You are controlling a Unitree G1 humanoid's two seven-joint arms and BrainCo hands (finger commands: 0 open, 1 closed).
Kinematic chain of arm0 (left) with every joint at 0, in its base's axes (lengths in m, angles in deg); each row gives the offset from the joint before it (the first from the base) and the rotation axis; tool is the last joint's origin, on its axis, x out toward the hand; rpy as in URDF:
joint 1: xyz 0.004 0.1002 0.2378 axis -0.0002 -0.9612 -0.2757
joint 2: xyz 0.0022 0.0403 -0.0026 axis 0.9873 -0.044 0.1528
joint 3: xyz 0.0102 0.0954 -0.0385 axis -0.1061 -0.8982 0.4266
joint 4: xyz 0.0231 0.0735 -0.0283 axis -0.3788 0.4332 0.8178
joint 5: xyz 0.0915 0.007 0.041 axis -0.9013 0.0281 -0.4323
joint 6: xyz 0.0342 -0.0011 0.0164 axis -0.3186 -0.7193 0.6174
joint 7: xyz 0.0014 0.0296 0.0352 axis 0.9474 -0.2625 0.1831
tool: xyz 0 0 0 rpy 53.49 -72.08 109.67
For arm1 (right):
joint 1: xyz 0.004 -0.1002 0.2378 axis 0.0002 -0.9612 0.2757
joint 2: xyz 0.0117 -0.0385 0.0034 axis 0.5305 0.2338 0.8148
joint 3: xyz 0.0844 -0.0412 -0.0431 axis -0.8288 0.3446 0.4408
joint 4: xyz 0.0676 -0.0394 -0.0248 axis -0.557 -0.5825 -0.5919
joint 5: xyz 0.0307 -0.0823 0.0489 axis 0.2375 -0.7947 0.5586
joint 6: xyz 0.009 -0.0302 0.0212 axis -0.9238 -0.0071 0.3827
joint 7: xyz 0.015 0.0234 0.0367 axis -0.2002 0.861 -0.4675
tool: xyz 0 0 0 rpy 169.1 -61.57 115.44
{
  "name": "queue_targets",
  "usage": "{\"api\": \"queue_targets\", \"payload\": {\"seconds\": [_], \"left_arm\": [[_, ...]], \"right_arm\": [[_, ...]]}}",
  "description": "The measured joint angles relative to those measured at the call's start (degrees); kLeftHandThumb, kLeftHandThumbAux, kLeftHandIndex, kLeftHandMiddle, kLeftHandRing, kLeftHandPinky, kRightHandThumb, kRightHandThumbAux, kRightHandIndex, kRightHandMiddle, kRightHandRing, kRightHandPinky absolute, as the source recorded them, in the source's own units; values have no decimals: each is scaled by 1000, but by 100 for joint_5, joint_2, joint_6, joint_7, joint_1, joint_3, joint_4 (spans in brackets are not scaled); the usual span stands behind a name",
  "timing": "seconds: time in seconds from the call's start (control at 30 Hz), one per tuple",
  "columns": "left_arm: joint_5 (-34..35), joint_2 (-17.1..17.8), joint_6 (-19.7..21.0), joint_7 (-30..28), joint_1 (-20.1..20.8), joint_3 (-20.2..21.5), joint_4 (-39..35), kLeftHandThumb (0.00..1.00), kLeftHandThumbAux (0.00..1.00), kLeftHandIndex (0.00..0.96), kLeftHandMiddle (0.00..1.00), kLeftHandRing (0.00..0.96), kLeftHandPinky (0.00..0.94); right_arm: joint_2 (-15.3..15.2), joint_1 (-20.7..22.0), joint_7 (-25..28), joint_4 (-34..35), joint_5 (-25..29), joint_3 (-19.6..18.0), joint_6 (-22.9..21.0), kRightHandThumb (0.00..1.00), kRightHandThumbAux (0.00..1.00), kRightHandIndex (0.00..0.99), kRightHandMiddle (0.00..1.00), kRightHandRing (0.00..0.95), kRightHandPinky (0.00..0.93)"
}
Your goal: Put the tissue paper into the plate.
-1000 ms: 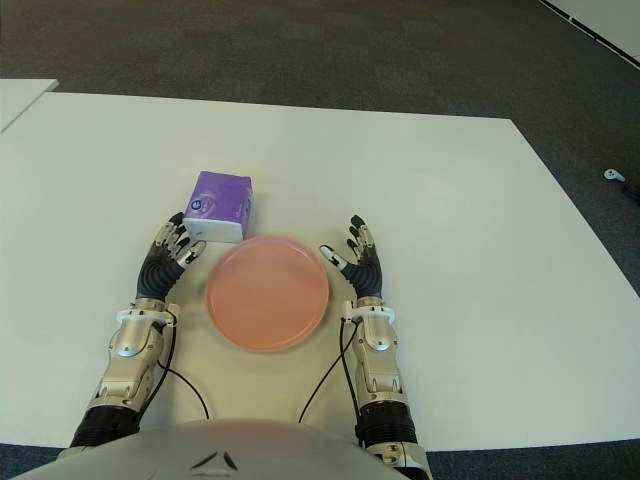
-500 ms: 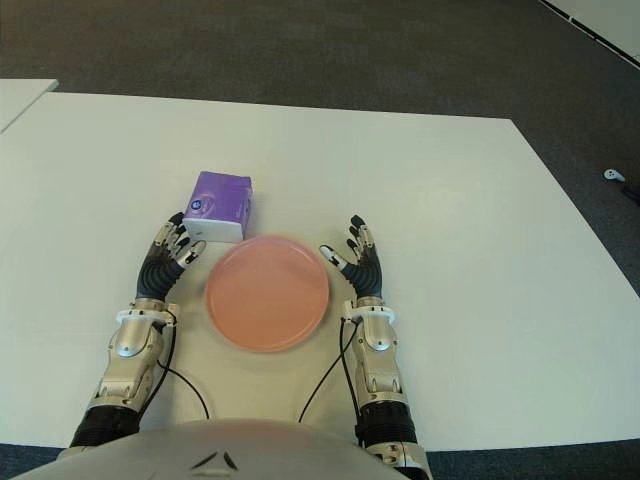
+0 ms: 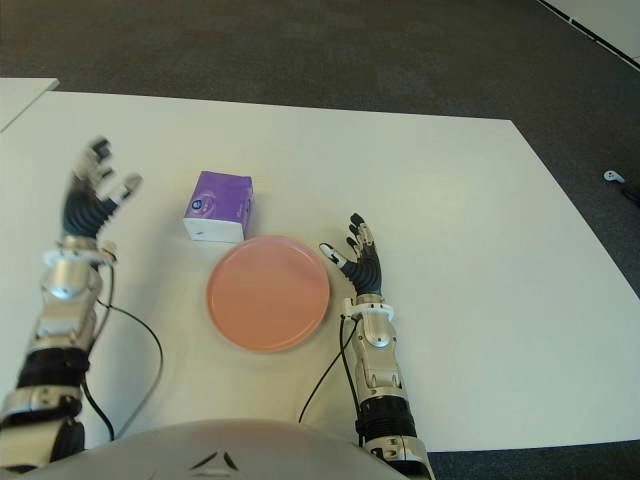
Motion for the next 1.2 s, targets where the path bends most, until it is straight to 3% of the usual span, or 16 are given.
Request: {"api": "queue_targets", "payload": {"seconds": [0.17,0.43,0.6,1.03,1.2], "left_arm": [[-803,464,-277,311,461,-195,276,119,531,0,0,0,0],[-1737,988,-270,441,1379,-787,968,165,515,0,0,0,0],[-2040,1291,-221,441,1752,-1063,1121,186,496,0,0,0,0],[-3260,1367,23,1033,2493,-2161,1692,196,407,0,0,0,4],[-3836,1416,-378,1055,2624,-2916,2067,154,380,0,0,0,0]], "right_arm": [[-9,73,9,-125,4,-4,65,0,686,0,0,0,0],[-21,140,26,-235,-1,2,120,0,684,0,0,0,0],[-8,149,23,-236,-5,12,133,0,689,0,0,0,0],[-5,142,20,-209,-5,12,133,0,688,0,0,0,0],[-1,144,0,-202,-7,14,123,0,690,0,0,0,0]]}}
